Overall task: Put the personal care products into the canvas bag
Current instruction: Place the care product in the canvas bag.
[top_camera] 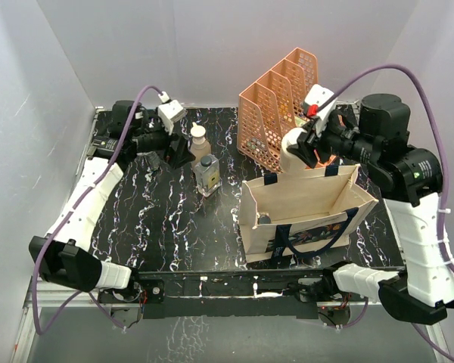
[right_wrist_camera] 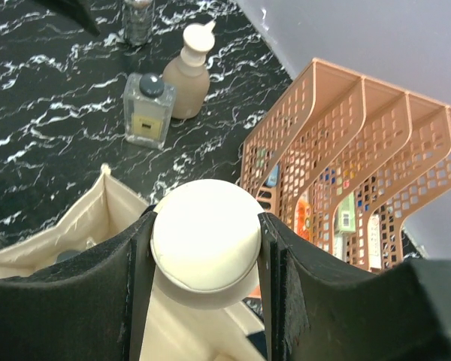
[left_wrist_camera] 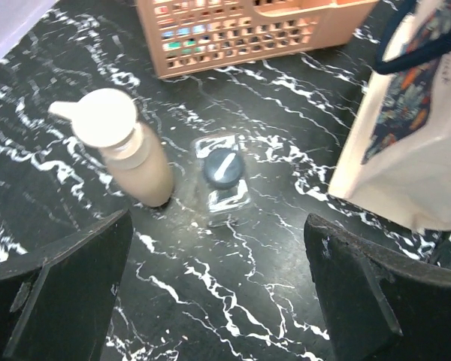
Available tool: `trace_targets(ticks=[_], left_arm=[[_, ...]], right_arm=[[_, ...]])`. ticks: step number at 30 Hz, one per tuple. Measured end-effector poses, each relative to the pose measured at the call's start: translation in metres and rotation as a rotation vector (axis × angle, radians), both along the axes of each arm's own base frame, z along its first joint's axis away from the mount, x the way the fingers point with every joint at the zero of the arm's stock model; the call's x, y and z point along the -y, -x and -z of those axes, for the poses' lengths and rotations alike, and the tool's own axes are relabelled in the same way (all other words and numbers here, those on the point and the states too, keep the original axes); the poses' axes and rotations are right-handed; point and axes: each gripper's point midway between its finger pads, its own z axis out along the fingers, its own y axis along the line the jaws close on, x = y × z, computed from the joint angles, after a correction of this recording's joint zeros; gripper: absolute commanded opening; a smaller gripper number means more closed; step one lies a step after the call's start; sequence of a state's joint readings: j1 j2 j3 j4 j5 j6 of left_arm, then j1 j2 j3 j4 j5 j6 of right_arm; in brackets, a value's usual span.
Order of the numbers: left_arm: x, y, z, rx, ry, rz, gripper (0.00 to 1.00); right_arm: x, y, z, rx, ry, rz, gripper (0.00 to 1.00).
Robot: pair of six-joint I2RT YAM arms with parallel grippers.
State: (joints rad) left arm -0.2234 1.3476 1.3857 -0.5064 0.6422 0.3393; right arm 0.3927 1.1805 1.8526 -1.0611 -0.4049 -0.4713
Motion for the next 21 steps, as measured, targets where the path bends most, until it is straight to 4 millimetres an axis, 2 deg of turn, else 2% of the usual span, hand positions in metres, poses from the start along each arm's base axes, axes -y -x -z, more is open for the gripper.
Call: trace_targets(ticks=[4,11,17,21], left_arm=[[0.028,0.015,-0.004,0.002,-0.019,0.121,0.94],[0.076,0.051,-0.02,0.024,-0.046,0.361,0.91],[0.107,0.096,-0.027,0.032,-0.052,0.568,0.9],[0.13,0.116,-0.034,0.065,-0.077,0.69,0.89]], right_arm=[[0.013,0.014,0.018,-0.051,0.018,-0.018,0.08],[0.031,0.024,0.052,-0.161,0.03,-0.018,0.08],[0.042,0.03,0.065,-0.206,0.007,-0.01,0.08],[0.046,0.034,0.07,-0.219,-0.006,-0.009,0.08]])
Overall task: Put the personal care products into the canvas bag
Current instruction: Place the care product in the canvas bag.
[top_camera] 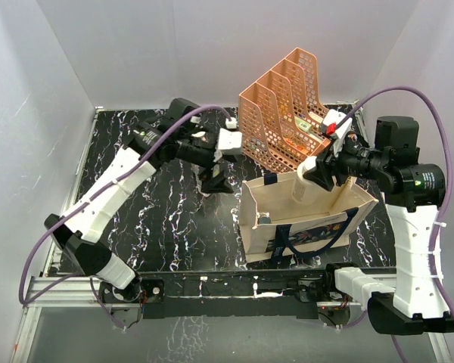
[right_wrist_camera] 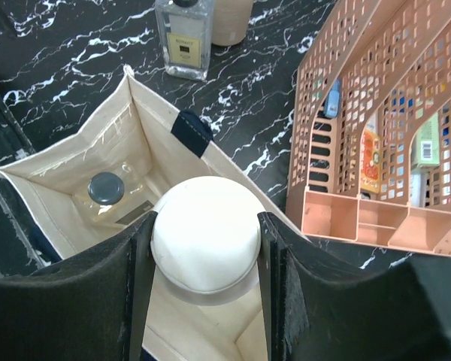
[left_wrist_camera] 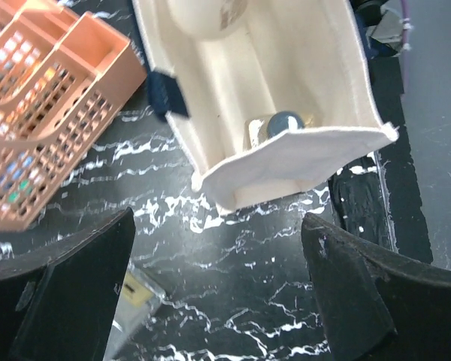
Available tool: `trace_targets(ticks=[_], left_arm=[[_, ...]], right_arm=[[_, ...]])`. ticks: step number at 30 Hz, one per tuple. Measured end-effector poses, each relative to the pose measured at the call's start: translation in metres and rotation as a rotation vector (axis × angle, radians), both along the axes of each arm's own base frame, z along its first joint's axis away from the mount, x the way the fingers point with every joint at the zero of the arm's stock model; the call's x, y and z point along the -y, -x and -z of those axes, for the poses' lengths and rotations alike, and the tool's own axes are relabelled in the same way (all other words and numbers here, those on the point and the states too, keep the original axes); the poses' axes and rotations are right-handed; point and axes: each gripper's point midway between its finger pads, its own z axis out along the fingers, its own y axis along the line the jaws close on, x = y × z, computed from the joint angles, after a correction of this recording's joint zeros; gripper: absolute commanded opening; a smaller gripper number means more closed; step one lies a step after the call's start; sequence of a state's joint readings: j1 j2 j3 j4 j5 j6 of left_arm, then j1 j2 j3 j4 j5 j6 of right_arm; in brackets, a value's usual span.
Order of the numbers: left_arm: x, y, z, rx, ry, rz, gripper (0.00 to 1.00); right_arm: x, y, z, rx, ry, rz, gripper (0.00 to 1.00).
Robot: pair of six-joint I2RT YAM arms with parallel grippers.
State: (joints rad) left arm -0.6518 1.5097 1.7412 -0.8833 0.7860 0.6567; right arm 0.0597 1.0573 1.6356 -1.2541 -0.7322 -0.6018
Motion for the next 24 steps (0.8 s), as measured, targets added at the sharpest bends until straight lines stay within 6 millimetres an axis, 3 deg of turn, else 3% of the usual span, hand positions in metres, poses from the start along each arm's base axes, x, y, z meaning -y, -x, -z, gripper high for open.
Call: trace_targets(ticks=[5,9,16,24], left_arm=[[0.029,0.02,0.0,0.055,-0.029,0.158,0.87],[0.044,0.033,0.012,0.081,-0.074,0.262,0.84],[0.053,0.051,0.045,0.103,-0.182,0.384,0.87],[0.063,0.057,0.059,0.129,-0.221,0.451,0.79]], right_arm=[[0.003,0.004,0.014,-0.047,0.0,0.01,0.08],[0.005,0.006,0.025,-0.076,0.003,0.016,0.08],[0.005,0.009,0.039,-0.108,0.01,0.011,0.08],[0.006,0.013,0.083,-0.217,0.024,-0.003,0.08]])
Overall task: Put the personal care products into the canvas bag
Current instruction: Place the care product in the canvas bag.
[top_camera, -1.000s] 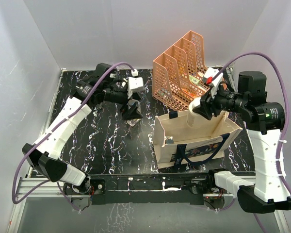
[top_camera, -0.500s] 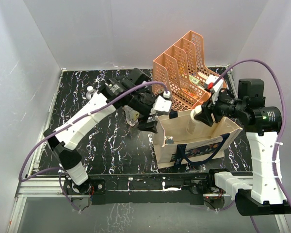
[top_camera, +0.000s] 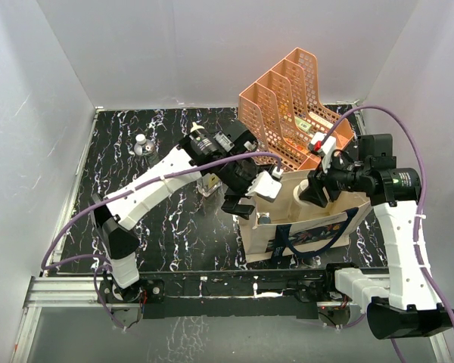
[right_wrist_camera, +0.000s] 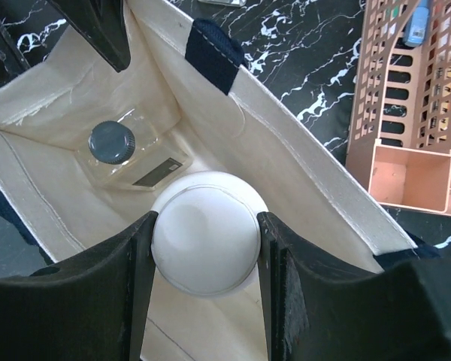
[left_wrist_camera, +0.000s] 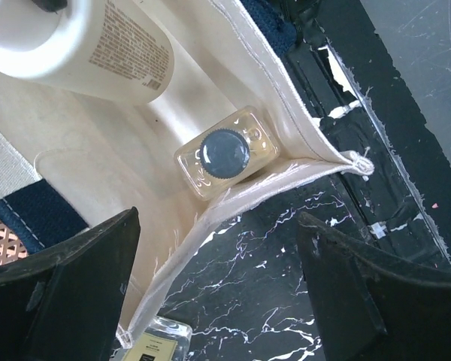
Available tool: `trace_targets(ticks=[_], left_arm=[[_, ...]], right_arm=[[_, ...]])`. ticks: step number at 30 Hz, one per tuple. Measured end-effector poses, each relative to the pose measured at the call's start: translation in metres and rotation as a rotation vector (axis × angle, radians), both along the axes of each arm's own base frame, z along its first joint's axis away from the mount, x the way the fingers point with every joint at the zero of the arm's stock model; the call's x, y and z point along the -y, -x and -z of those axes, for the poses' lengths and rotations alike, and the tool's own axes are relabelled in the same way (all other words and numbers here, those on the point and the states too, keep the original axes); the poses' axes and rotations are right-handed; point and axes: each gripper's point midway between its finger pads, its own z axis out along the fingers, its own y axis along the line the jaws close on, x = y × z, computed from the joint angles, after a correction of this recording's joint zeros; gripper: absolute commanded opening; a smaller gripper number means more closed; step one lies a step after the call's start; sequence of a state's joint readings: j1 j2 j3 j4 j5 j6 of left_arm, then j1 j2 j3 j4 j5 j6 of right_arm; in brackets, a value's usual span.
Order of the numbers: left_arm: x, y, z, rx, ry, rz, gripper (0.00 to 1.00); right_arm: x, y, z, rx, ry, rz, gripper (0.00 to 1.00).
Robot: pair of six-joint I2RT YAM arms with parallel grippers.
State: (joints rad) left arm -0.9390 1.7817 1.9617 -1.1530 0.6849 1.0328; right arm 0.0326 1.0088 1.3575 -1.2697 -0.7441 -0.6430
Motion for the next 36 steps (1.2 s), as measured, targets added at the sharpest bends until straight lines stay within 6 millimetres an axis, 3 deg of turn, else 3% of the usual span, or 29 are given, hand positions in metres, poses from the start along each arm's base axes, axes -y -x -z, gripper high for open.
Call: trace_targets(ticks=[5,11,27,36], left_arm=[[0.001,0.002,0.005,0.004,-0.007,0.019,0.63],[-0.007,0.008,0.028,-0.026,-0.058,0.036,0.48],[0.0,0.008,0.026,0.014,-0.027,0.076,0.01],[0.0,0.005,0.027,0.037,-0.027,0.083,0.0]], right_arm=[[-0.007,-0.002,0.016,-0.016,-0.031,-0.036,0.08],[-0.015,-0.002,0.043,-0.057,-0.076,-0.076,0.08],[-0.029,-0.005,0.059,-0.024,-0.053,-0.152,0.08],[-0.042,0.005,0.078,-0.069,-0.042,-0.199,0.08]])
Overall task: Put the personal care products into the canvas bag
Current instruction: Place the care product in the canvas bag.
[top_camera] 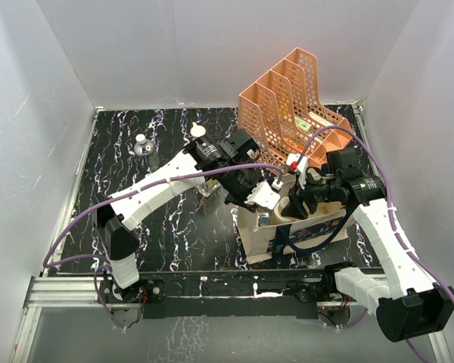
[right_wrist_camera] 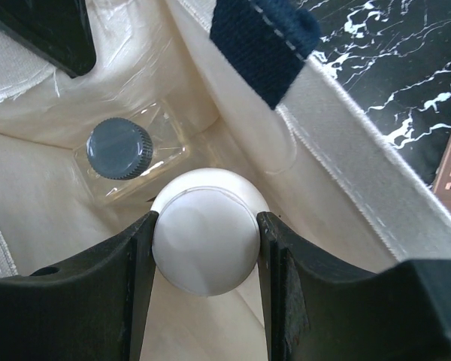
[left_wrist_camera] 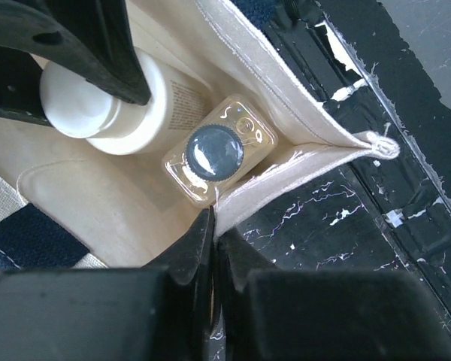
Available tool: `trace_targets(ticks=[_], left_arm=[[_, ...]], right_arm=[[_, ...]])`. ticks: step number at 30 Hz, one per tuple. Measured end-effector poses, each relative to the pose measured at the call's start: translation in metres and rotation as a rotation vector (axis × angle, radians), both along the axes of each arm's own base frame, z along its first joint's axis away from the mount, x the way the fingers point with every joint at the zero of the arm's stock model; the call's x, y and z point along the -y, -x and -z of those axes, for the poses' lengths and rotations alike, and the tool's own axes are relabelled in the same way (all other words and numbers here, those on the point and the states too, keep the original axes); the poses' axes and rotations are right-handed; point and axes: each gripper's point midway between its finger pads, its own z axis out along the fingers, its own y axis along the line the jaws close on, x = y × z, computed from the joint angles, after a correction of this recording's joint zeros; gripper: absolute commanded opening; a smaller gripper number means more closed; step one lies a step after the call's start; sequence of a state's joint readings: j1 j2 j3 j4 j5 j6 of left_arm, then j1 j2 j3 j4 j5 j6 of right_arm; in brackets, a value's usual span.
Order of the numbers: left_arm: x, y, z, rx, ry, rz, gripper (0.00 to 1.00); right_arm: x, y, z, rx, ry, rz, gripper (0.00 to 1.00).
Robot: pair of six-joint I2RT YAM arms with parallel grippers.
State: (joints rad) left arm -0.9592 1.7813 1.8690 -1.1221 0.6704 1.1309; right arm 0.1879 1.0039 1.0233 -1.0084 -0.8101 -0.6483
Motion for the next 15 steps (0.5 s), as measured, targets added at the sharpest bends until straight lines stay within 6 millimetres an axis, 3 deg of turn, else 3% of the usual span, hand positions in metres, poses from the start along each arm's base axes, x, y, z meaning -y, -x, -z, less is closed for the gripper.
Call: trace_targets(ticks=[7,15], left_arm=[[0.0,-0.001,0.0,0.014,0.005,0.013,0.0],[0.002,-0.002,0.005,0.025,0.008,0.023,0.0]], right_arm=[[-0.006,0.005,0.008,-0.021,-0.001,-0.02,0.08],[-0.012,0.009,0.03,-0.059,0.0,-0.036,0.08]])
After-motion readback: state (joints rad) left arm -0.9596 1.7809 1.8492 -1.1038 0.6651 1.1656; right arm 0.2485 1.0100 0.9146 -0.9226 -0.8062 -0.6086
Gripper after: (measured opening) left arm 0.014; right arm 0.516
